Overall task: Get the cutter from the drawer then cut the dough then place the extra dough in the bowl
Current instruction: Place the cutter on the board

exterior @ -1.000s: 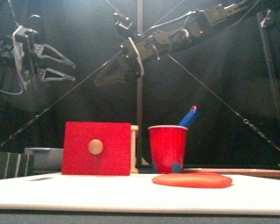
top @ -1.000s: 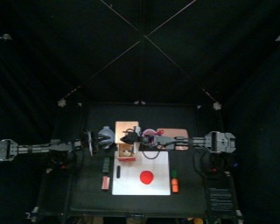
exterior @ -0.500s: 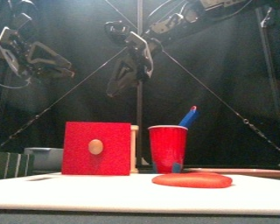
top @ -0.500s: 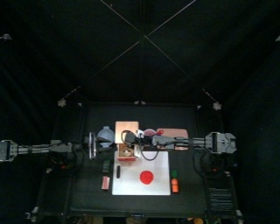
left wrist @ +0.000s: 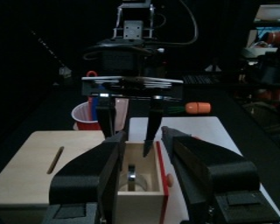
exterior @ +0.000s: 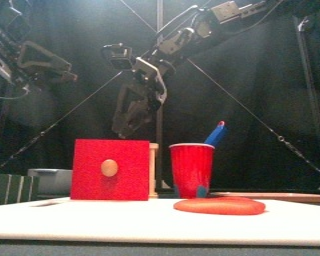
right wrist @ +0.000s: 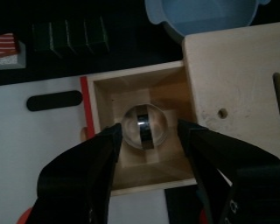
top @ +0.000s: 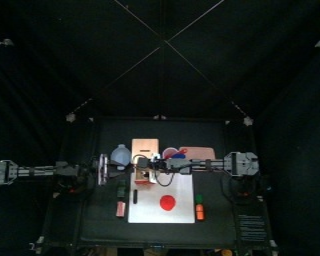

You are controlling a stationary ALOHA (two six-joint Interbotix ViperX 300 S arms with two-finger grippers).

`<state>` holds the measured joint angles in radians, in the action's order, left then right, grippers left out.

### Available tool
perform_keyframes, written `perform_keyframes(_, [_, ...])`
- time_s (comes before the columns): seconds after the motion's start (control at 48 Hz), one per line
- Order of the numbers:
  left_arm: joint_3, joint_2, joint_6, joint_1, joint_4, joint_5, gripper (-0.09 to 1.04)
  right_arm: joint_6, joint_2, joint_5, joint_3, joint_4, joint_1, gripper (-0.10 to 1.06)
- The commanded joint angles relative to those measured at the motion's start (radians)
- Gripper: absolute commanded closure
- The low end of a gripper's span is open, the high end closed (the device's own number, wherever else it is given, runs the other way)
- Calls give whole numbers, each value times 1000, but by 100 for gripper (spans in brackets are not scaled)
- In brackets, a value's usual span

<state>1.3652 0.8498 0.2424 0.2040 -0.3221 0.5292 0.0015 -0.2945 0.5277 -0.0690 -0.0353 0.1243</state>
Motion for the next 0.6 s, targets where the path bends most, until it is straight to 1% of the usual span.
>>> perform_keyframes(0.021, [-9, -2, 0, -3, 5, 9, 17, -5, 11, -5, 26, -2, -5, 10])
perform_keyframes(0.188, [-8, -2, 0, -2, 5, 9, 17, -9, -15, -5, 31, -17, -12, 11])
perform_keyframes(0.375, [-3, -2, 0, -9, 5, 9, 17, 8, -44, -3, 37, -94, -21, 11])
perform_keyframes(0.438, [0, -2, 0, -11, 5, 9, 17, 9, -55, -3, 44, -106, -23, 12])
perform_keyframes(0.521, [6, -2, 2, -11, 5, 9, 17, 8, -61, -2, 54, -107, -21, 15])
perform_keyframes(0.604, [14, -2, 3, -11, 8, 9, 17, 8, -64, 5, 60, -107, -20, 24])
